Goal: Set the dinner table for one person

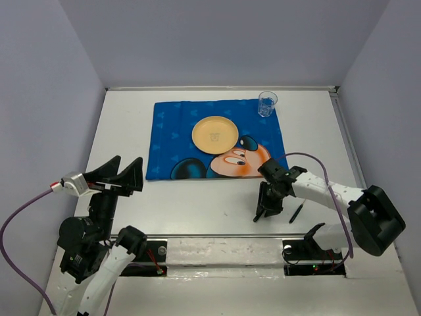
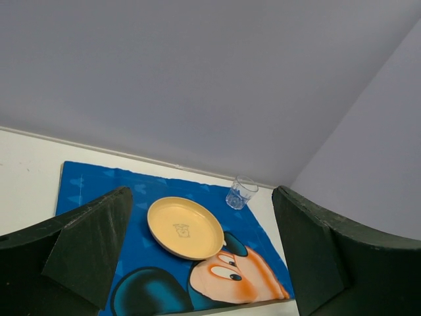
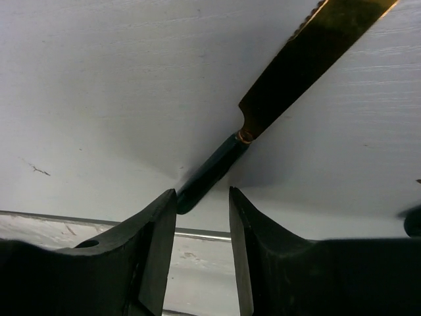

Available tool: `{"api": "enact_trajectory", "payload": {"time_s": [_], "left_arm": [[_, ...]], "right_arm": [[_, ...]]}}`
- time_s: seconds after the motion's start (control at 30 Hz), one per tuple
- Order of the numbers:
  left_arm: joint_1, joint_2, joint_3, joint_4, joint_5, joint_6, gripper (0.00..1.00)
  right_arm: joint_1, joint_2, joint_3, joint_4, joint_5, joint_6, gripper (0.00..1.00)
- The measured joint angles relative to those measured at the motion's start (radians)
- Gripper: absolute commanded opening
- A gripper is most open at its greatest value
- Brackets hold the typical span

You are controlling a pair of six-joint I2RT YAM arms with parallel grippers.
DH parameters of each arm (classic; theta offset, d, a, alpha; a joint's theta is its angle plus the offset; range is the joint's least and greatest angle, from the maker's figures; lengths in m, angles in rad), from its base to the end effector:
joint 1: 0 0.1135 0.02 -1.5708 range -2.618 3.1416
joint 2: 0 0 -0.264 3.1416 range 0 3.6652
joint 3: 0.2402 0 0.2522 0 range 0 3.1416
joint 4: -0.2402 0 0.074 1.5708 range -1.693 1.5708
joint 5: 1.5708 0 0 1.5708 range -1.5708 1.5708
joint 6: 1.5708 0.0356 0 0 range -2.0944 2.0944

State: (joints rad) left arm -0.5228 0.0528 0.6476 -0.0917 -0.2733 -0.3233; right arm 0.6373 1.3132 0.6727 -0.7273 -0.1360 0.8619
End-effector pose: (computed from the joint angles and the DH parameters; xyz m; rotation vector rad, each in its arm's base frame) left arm 0.0226 -0.0019 0.3666 -0.1423 1.0985 -0.6141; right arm 0.1635 0.1271 0.1635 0.3223 3.0470 0.3654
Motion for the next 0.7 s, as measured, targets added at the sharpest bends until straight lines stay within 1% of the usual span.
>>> {"api": "enact_trajectory", "payload": {"time_s": [0.07, 0.3, 0.33, 0.4, 0.47, 0.5, 0.53, 0.57, 0.63, 0.67, 0.7], "left_arm": [[0.000, -0.001, 0.000, 0.000, 0.000, 0.000, 0.99], [0.000, -0.010, 0.000, -0.003, -0.004, 0.000, 0.99], [0.000, -0.010, 0.000, -0.003, -0.004, 0.000, 0.99], [-0.002, -0.010, 0.000, -0.003, -0.004, 0.000, 0.99], [-0.002, -0.010, 0.000, -0.003, -0.005, 0.000, 0.99], [-0.002, -0.010, 0.000, -0.003, -0.005, 0.000, 0.99], [-0.002, -0.010, 0.000, -0.003, -0.005, 0.000, 0.99], [-0.002, -0.010, 0.000, -0.003, -0.005, 0.000, 0.99], [-0.004, -0.010, 0.000, -0.003, -0.004, 0.000, 0.99], [-0.004, -0.010, 0.000, -0.003, -0.005, 0.000, 0.99], [-0.005, -0.010, 0.000, -0.003, -0.005, 0.000, 0.99]], "right_arm": [[0.018, 0.021, -0.005, 0.016, -0.003, 0.019, 0.37], [0.026, 0.024, -0.032, 0.052, -0.002, 0.060, 0.31], [0.025, 0.024, -0.035, 0.056, -0.002, 0.063, 0.26], [0.025, 0.023, -0.039, 0.059, -0.002, 0.068, 0.24], [0.025, 0.016, -0.048, 0.064, -0.003, 0.074, 0.27], [0.025, 0.010, -0.053, 0.066, -0.003, 0.077, 0.31], [0.025, 0.004, -0.058, 0.069, -0.004, 0.080, 0.33], [0.025, 0.000, -0.062, 0.072, -0.005, 0.081, 0.33], [0.026, -0.008, -0.068, 0.077, -0.012, 0.085, 0.26], [0.025, -0.008, -0.068, 0.078, -0.014, 0.085, 0.07], [0.026, -0.009, -0.068, 0.077, -0.012, 0.085, 0.02]]}}
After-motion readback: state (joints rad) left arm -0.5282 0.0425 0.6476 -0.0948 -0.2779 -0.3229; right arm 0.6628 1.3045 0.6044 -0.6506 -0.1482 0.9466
